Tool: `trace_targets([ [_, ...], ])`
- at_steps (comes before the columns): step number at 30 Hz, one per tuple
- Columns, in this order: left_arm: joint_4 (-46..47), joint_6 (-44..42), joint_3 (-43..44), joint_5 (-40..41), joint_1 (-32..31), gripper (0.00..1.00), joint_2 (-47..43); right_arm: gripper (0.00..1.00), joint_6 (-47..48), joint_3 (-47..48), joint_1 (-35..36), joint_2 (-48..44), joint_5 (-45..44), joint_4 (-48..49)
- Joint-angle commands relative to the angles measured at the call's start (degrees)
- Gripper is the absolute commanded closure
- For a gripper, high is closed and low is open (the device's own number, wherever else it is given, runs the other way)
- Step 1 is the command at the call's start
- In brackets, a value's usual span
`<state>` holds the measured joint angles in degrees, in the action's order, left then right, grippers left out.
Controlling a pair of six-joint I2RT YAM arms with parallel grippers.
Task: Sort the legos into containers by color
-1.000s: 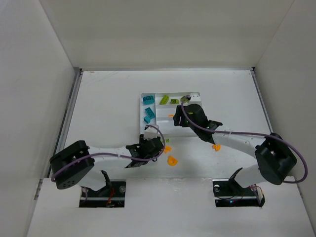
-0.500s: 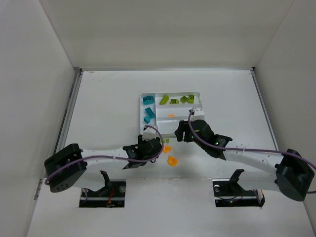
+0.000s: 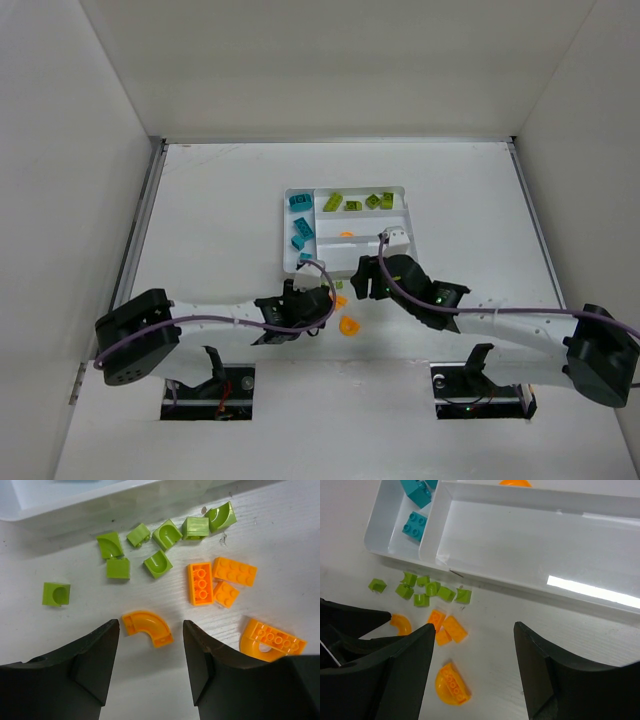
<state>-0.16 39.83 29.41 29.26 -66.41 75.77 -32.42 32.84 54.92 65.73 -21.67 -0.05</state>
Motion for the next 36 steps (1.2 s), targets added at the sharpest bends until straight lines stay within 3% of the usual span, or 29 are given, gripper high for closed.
trace_targets([
  [1,0.1,1.1,1.9,0.3,-0.2,0.49,0.9,0.29,-0.6,0.9,0.6,-1.0,-1.9,0.1],
  [7,0.1,1.0,2.1,0.7,-0.5,0.5,3.3,0.29,-1.1,0.3,0.6,-2.2,-1.9,0.1],
  [12,-0.4,0.4,3.1,0.9,-1.7,0.61,4.6,0.29,-1.1,-0.1,0.5,-3.3,-1.9,-0.4],
  [36,-3.5,-0.3,2.7,1.9,-1.4,0.78,-2.6,0.29,-1.0,-0.9,0.6,-3.3,-1.4,-0.4],
])
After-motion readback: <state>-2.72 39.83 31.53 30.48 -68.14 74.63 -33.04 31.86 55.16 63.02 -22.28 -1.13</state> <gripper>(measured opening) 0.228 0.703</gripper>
